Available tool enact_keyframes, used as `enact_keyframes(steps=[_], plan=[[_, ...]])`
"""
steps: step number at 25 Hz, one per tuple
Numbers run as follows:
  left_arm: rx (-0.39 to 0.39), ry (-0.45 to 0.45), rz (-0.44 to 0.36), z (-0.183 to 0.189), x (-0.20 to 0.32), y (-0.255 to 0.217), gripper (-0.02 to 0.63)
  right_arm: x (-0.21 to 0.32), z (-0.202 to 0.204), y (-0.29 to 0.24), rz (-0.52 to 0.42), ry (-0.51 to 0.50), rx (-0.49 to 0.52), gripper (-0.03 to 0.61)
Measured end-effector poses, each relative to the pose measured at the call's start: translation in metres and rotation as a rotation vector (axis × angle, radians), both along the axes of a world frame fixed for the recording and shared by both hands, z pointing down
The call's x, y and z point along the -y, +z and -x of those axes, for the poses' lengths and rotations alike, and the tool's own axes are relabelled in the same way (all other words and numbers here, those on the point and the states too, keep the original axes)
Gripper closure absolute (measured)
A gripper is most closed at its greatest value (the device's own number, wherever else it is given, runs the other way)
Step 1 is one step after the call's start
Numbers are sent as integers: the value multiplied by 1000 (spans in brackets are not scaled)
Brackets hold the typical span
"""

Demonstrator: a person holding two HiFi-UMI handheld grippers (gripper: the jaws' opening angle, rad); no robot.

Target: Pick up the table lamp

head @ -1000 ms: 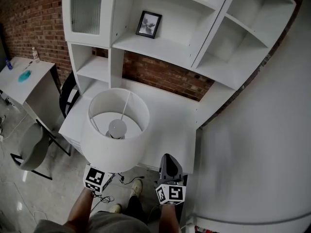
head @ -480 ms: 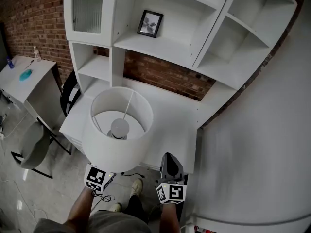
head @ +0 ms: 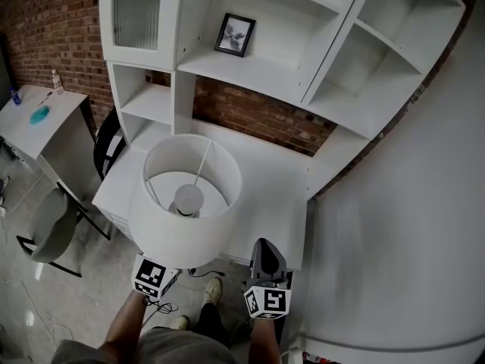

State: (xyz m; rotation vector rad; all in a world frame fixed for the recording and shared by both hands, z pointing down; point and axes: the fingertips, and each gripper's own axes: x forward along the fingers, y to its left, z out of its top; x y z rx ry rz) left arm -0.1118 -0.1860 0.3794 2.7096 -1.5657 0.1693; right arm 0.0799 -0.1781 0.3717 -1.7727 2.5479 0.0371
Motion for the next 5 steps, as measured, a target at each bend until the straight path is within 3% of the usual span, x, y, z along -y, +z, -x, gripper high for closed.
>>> enact_keyframes(steps=[5], plan=[[2, -2, 1, 1, 0, 2, 463, -1, 0, 3, 7, 1, 3, 555]])
